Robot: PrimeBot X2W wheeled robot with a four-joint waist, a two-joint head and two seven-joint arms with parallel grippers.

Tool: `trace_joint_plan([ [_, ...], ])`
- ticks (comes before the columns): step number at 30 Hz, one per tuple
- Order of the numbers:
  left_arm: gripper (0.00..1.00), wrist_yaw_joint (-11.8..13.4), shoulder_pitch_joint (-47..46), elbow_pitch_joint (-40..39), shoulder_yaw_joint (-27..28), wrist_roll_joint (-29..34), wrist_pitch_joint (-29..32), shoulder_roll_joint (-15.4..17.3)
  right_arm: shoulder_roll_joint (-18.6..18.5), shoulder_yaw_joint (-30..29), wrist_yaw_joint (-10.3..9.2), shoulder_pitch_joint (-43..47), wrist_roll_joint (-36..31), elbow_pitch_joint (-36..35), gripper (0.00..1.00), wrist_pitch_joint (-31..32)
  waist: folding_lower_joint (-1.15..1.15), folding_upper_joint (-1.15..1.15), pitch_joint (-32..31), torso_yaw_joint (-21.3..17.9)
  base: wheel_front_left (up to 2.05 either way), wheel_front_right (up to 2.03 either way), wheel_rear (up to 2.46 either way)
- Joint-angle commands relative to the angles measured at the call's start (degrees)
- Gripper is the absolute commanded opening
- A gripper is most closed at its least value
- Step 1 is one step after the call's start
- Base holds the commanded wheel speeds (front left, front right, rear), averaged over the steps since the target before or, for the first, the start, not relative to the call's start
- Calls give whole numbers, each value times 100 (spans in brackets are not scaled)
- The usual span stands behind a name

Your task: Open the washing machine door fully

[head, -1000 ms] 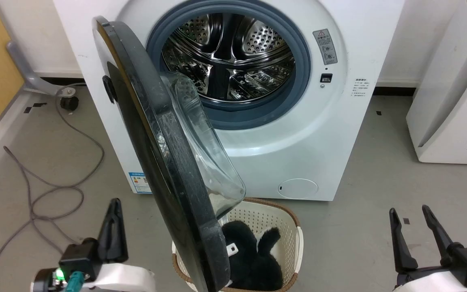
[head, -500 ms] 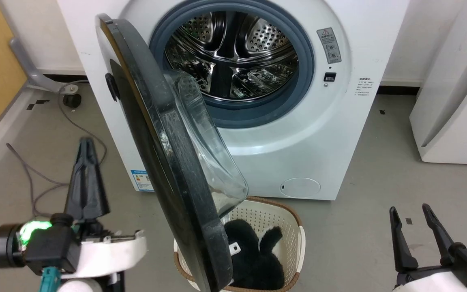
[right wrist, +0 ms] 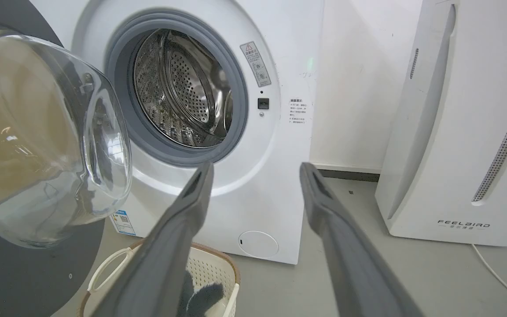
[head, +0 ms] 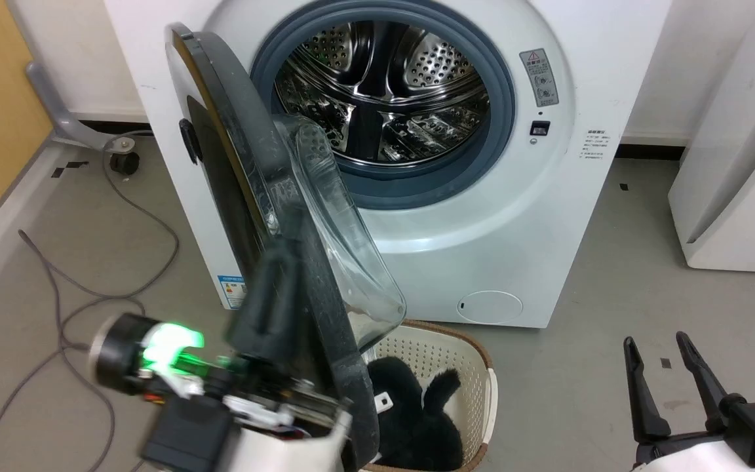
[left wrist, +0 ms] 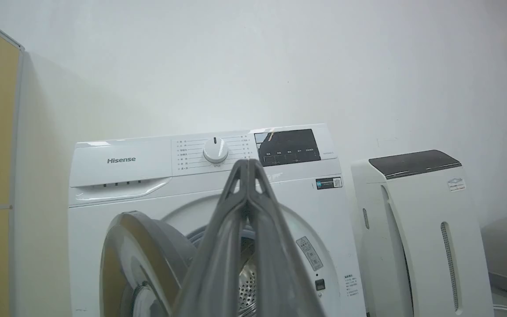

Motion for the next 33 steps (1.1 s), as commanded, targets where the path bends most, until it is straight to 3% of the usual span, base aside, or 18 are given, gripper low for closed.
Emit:
trace_joint_plan([
  [1,0,-43,-53,-22,-102,48,-24,18,26,6,3,104,33,14,100,-25,0,0,-5,-3,0,0,0],
  [14,0,-389,-43,344,-1448,116,-24,12,26,23,3,115,59,47,100,-25,0,0,23,-10,0,0,0],
  [25,0,-454,289,878,-2046,114,-24,106,26,37,3,109,110,80,100,-25,0,0,44,34,0,0,0],
  [33,0,-415,539,1401,-2144,20,-24,241,26,50,3,83,123,97,100,-25,0,0,84,80,0,0,0],
])
